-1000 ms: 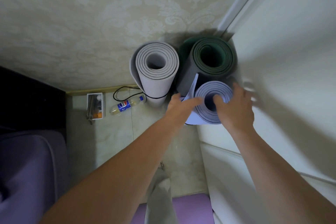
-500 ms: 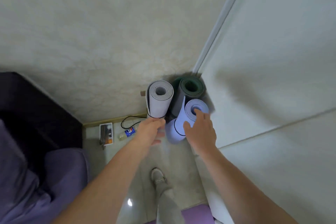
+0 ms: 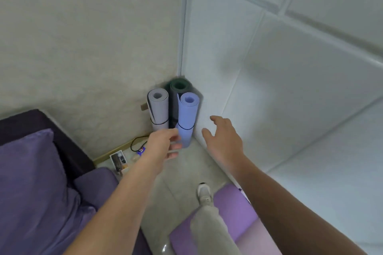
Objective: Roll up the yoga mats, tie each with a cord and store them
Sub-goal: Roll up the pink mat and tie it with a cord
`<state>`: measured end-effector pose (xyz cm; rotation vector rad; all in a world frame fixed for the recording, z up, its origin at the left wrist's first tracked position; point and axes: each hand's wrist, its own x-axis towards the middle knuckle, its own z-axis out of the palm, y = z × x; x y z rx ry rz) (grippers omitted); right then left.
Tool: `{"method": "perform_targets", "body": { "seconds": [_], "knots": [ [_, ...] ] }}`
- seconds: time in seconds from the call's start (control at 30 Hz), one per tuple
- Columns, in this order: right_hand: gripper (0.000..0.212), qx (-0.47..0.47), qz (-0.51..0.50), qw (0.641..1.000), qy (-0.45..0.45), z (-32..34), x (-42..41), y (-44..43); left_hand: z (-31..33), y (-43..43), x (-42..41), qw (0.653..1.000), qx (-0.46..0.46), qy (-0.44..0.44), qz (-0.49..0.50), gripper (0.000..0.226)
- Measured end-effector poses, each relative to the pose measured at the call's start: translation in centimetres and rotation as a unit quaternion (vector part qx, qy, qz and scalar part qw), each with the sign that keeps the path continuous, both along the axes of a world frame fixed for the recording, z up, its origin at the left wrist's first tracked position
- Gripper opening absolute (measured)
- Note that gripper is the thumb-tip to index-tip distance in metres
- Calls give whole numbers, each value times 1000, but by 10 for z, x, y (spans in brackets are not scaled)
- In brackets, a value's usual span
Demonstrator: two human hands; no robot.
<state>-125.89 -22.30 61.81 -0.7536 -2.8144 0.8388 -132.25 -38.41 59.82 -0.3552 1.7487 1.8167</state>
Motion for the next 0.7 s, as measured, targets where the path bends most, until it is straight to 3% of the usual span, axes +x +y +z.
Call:
{"method": "perform_targets", "body": {
  "seconds": [0.23,0.43,0.7],
  "knots": [
    [48,-51,-89,994,-32,-15,131,29,-7,42,101,995,-28,-31,-92,17],
    [47,-82,-165,982,-35,-38,253,48,-15,81,205,981,-44,-26,-188,10],
    [45,-124,-287,950,-21,-60,499,36,-29,116,400,937,-92,9,-338,15]
  ]
}}
